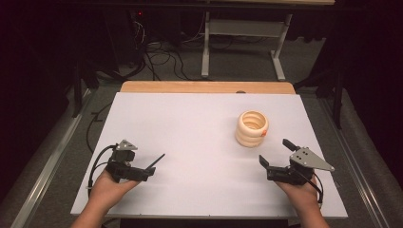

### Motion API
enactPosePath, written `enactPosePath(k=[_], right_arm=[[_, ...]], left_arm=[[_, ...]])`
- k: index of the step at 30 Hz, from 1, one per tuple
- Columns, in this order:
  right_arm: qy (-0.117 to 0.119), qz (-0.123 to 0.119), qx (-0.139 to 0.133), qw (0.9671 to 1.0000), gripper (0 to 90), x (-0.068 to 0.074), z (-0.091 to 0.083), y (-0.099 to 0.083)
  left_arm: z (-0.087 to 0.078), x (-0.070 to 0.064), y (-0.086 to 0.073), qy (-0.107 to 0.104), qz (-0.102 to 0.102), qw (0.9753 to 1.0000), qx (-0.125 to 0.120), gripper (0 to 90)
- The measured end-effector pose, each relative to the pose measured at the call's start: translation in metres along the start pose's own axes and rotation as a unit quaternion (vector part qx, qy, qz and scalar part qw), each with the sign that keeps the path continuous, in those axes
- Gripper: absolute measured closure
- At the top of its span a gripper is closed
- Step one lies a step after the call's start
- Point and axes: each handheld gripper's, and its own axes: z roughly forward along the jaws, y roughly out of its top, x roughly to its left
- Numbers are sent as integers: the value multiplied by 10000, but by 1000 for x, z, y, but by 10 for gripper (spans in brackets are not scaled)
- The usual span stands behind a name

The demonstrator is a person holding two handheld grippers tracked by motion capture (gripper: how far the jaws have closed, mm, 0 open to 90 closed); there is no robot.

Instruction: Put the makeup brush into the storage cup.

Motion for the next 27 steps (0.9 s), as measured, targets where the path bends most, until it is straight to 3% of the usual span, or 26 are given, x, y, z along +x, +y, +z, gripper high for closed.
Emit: enactPosePath(k=[15, 21, 27], right_arm=[[56, 63, -31, 10000, 27, 0, -1, 1], [51, 52, -28, 10000, 27, 0, -1, 0], [50, 81, -40, 9999, 27, 1, -2, 1]], left_arm=[[-3, 0, 7, -52, 68, 9985, 543, 12], [-3, 0, 9, -46, 192, 9972, 718, 6], [-1, 1, 11, -120, 185, 9958, 894, 6]])
